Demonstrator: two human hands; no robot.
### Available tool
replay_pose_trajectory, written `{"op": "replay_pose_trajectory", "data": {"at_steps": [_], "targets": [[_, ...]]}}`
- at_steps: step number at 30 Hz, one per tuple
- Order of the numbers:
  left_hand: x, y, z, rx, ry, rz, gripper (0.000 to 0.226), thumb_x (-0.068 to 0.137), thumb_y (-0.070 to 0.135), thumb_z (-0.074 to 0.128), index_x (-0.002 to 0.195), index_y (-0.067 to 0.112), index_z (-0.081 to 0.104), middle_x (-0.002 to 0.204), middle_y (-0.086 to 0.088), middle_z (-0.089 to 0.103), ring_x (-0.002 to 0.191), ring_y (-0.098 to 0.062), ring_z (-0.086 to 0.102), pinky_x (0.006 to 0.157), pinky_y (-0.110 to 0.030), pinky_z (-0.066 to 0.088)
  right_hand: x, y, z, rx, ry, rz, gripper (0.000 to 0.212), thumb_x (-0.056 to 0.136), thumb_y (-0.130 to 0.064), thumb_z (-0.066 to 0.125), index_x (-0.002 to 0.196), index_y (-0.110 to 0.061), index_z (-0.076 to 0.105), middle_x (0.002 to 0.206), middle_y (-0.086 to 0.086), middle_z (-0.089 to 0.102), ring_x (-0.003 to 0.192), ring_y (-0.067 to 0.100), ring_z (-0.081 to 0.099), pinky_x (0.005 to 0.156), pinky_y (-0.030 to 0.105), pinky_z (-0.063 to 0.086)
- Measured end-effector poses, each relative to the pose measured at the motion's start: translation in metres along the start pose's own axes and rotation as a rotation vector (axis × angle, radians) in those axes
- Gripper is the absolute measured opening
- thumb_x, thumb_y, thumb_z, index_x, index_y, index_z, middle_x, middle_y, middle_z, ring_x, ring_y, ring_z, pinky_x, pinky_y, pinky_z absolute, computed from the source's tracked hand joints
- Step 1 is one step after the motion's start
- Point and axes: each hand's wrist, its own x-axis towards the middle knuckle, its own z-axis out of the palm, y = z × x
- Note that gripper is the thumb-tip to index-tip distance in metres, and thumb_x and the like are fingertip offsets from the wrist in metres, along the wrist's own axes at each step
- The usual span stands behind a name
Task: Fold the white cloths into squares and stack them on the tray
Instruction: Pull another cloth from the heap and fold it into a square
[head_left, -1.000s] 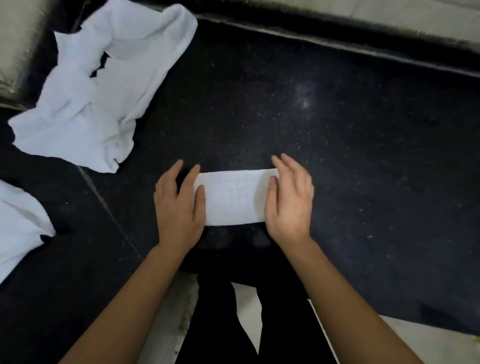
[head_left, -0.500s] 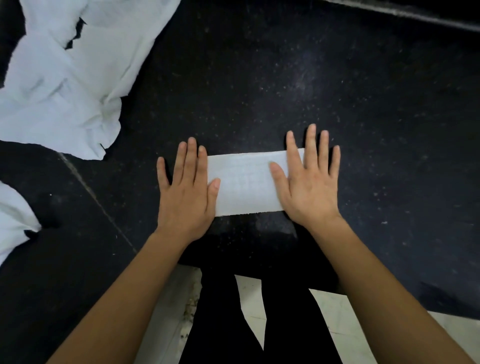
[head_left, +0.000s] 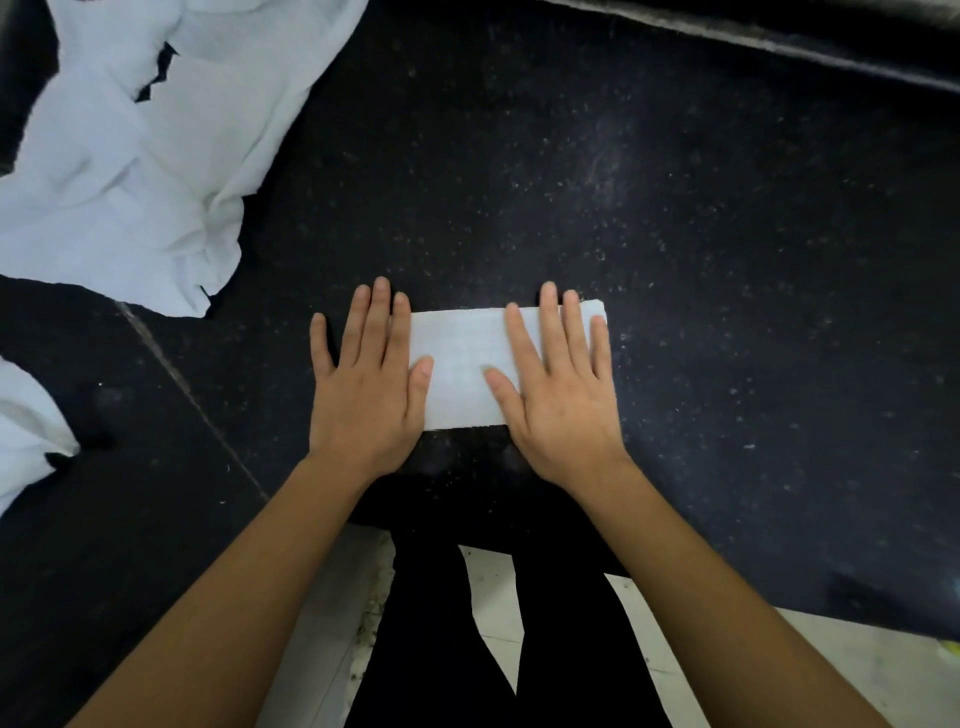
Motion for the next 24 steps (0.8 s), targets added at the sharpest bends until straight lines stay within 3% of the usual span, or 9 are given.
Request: {"op": "replay_pose_trajectory", "data": {"at_steps": [3,5,8,10,13,15,18,21,24], "targets": [[0.0,0.0,-0.001,0.005,-0.005,-0.01,0.065,0.103,0.045,0.013,0.158,0.009,0.009,0.167,-0.011,0.003,0.154,-0.025,0.001,0.122,-0.059,0.005,-0.006,0.009,-0.012,0.1,0.042,0.111,0.066,0.106,-0.051,0.033,0.158,-0.011,0.024,0.166,0.018,0.013,0.154,0.034,0.009,0.124,0.054,0.012],[0.001,0.0,0.001,-0.003,-0.004,-0.008,0.066,0.103,0.045,0.014,0.158,0.009,0.01,0.167,-0.011,0.004,0.154,-0.025,0.002,0.122,-0.059,0.004,-0.011,0.014,-0.024,0.24,0.106,0.282,0.065,0.105,-0.047,0.042,0.155,-0.007,0.03,0.16,0.018,0.028,0.147,0.034,0.026,0.117,0.05,0.026],[0.0,-0.001,0.0,-0.016,-0.002,-0.006,0.066,0.103,0.045,0.016,0.158,0.009,0.012,0.167,-0.012,0.006,0.154,-0.025,0.003,0.122,-0.059,0.005,-0.014,0.02,-0.043,0.32,0.097,0.5,0.06,0.1,-0.047,0.053,0.146,-0.01,0.044,0.136,0.012,0.053,0.122,0.03,0.051,0.094,0.043,0.046],[0.0,-0.001,0.0,-0.018,-0.006,-0.004,0.066,0.103,0.045,0.015,0.158,0.009,0.011,0.167,-0.012,0.005,0.154,-0.025,0.002,0.122,-0.059,0.004,-0.011,0.021,-0.051,0.387,0.029,0.624,0.049,0.096,-0.049,0.057,0.132,-0.017,0.055,0.114,0.001,0.062,0.107,0.026,0.06,0.079,0.037,0.045],[0.001,-0.002,0.001,-0.004,-0.02,-0.002,0.066,0.103,0.046,0.013,0.158,0.009,0.009,0.167,-0.012,0.003,0.154,-0.025,0.0,0.122,-0.059,0.004,-0.003,0.022,-0.063,0.534,-0.088,0.779,0.028,0.088,-0.05,0.063,0.103,-0.027,0.066,0.083,-0.016,0.06,0.09,0.02,0.061,0.074,0.033,0.045],[0.0,-0.002,0.001,-0.002,-0.023,-0.003,0.067,0.103,0.047,0.011,0.158,0.009,0.009,0.167,-0.012,0.002,0.154,-0.026,0.0,0.122,-0.06,0.004,0.0,0.025,-0.068,0.605,-0.138,0.804,0.024,0.083,-0.051,0.067,0.093,-0.03,0.067,0.08,-0.017,0.061,0.087,0.017,0.062,0.074,0.033,0.05],[-0.001,-0.002,-0.001,-0.033,-0.026,0.007,0.068,0.103,0.049,0.008,0.158,0.009,0.006,0.167,-0.013,-0.002,0.154,-0.025,-0.003,0.122,-0.059,0.002,-0.001,0.027,-0.072,0.869,-0.084,0.816,0.024,0.081,-0.042,0.077,0.094,-0.026,0.065,0.088,-0.012,0.067,0.083,0.01,0.065,0.067,0.027,0.05],[-0.002,-0.007,-0.01,-0.282,0.0,0.017,0.069,0.102,0.05,0.009,0.158,0.012,0.002,0.167,-0.01,-0.01,0.154,-0.02,-0.009,0.123,-0.05,-0.005,-0.005,0.02,-0.083,1.329,-0.035,0.896,0.035,0.081,-0.026,0.082,0.111,-0.018,0.068,0.096,-0.002,0.077,0.079,0.011,0.074,0.058,0.021,0.053],[-0.005,-0.028,-0.023,-0.484,0.152,-0.043,0.06,0.105,0.037,0.024,0.158,0.01,0.016,0.167,-0.008,0.003,0.154,-0.02,0.004,0.123,-0.037,0.007,-0.008,0.006,-0.095,1.593,-0.036,0.837,0.025,0.089,-0.018,0.073,0.113,-0.011,0.073,0.097,0.004,0.079,0.083,0.015,0.076,0.063,0.023,0.056]]}}
